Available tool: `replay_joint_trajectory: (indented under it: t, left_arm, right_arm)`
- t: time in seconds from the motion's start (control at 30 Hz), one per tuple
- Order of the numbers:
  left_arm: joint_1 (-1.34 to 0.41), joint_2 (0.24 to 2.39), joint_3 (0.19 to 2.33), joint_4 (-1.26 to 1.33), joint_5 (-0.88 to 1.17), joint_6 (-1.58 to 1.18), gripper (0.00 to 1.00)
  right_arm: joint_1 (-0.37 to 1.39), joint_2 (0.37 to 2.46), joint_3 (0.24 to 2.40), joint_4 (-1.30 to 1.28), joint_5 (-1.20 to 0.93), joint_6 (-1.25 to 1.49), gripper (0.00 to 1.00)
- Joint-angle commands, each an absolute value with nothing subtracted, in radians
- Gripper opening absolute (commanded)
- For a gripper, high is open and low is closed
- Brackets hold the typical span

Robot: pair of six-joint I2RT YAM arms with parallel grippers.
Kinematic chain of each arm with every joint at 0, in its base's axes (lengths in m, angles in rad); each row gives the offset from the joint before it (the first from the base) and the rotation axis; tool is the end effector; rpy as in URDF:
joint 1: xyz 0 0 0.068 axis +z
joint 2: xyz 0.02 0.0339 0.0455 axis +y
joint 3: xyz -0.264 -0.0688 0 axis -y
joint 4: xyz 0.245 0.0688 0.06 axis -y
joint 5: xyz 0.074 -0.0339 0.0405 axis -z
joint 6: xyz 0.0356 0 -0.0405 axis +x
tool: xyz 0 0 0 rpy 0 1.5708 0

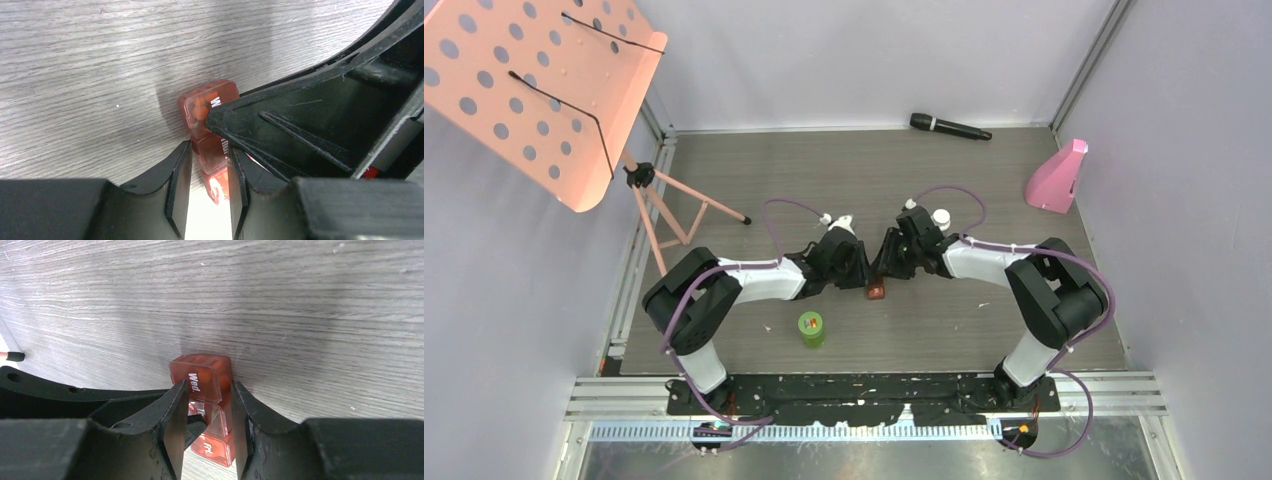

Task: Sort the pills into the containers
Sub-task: Close the pill container at the center of the board.

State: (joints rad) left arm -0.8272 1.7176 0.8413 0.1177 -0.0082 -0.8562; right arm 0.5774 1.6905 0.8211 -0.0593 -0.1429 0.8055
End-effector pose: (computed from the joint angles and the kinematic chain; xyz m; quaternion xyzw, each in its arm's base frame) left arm 0.2311 -0.2508 0.1494 -0.0149 0.9185 -0.2921 0.2660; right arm 0.2661 0.1794 0.1397 0.0853 0.9429 0.2529 0.1993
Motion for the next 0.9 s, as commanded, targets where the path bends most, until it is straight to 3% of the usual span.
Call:
replay_joint_trajectory:
  t: [0.0,0.3,0.87]
  left_arm:
    - [-0.834,1.802,0.790,-0.086,-0.089,-0.799,0.30]
    - [-0.817,1.729,0.783,-0.030,-0.040,-0.830,0.35]
    - [-0.703,1.567,0.805,0.055,0.063,-0.895,0.34]
  right_arm:
    - [0.589,1.838,0.742,-0.284,0.132,0.721,0.33]
    - [0.588,1.786,0.745,-0.226,0.053,0.680,0.31]
    - [0.582,1.765,0.824,-0.246,-0.047,0.646,0.18]
